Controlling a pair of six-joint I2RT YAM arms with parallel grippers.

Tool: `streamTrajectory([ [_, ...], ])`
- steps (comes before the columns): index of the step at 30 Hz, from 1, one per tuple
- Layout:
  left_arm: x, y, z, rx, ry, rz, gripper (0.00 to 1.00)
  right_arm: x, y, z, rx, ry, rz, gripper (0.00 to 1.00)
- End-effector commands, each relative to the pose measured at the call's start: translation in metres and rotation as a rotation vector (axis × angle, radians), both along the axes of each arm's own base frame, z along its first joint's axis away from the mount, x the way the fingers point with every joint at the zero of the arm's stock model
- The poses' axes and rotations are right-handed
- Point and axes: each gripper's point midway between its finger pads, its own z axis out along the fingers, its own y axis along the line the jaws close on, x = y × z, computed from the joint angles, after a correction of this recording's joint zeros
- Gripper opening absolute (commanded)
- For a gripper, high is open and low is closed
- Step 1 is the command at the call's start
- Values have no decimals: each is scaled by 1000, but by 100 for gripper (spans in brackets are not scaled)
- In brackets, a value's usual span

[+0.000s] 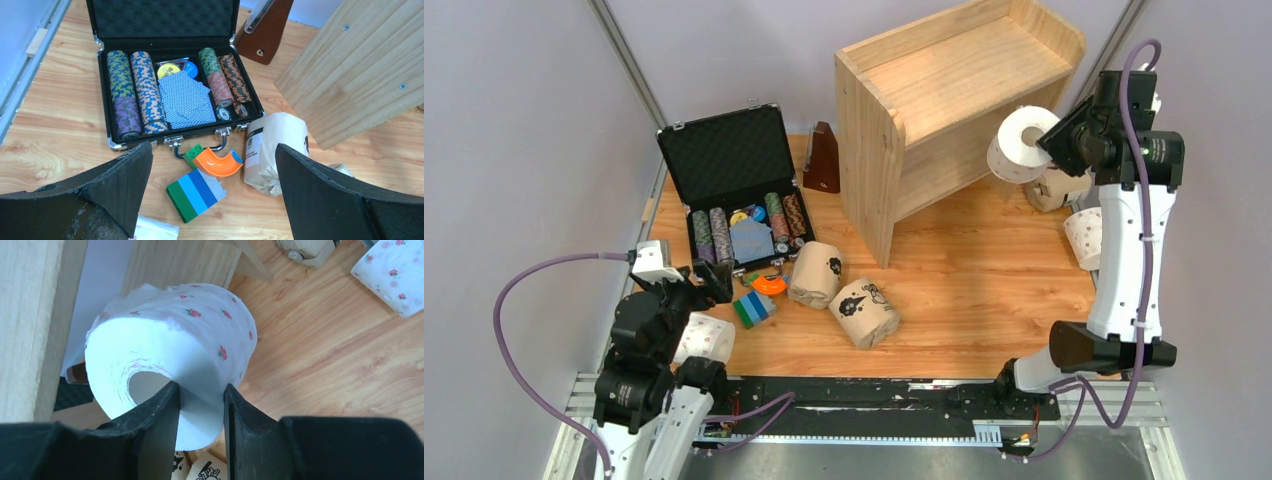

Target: Place and organize the paper towels onto the shelf

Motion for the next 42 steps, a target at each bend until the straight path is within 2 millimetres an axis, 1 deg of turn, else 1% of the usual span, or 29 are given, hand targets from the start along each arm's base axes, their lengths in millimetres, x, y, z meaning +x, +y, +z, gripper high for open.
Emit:
streamTrajectory([
  [1, -3, 4, 14, 12, -49, 11, 100, 22, -5, 21, 18, -80, 17, 14],
  [4, -4, 4, 14, 10, -49, 13, 100, 38, -13, 16, 43, -90, 9, 13],
  [6, -4, 4, 14, 9, -48, 13, 100, 50, -11, 15, 78, -110, 39, 13],
  [8, -4, 5, 13, 9, -47, 17, 100, 60, -11, 18, 96, -137, 48, 13],
  [12, -3, 5, 11, 8, -36, 23, 100, 73, -13, 22, 105, -173, 42, 14],
  [20, -2, 6, 9, 1, -25, 31, 100, 105, -26, 14, 110, -193, 1, 15],
  [26, -3, 6, 7, -7, -16, 35, 100, 123, -34, 0, 108, -186, -25, 17],
  [30, -3, 7, 6, -9, -14, 40, 100, 132, -38, -6, 107, -191, -35, 18],
  [36, -3, 7, 6, -11, -12, 40, 100, 138, -42, -6, 119, -210, -63, 23],
  [37, -3, 7, 5, -11, -12, 40, 100, 139, -42, -7, 120, -210, -67, 25],
  [39, -3, 7, 5, -11, -11, 42, 100, 140, -44, -10, 125, -209, -77, 31],
  [42, -3, 7, 6, -11, -12, 43, 100, 143, -44, -16, 132, -201, -79, 35],
])
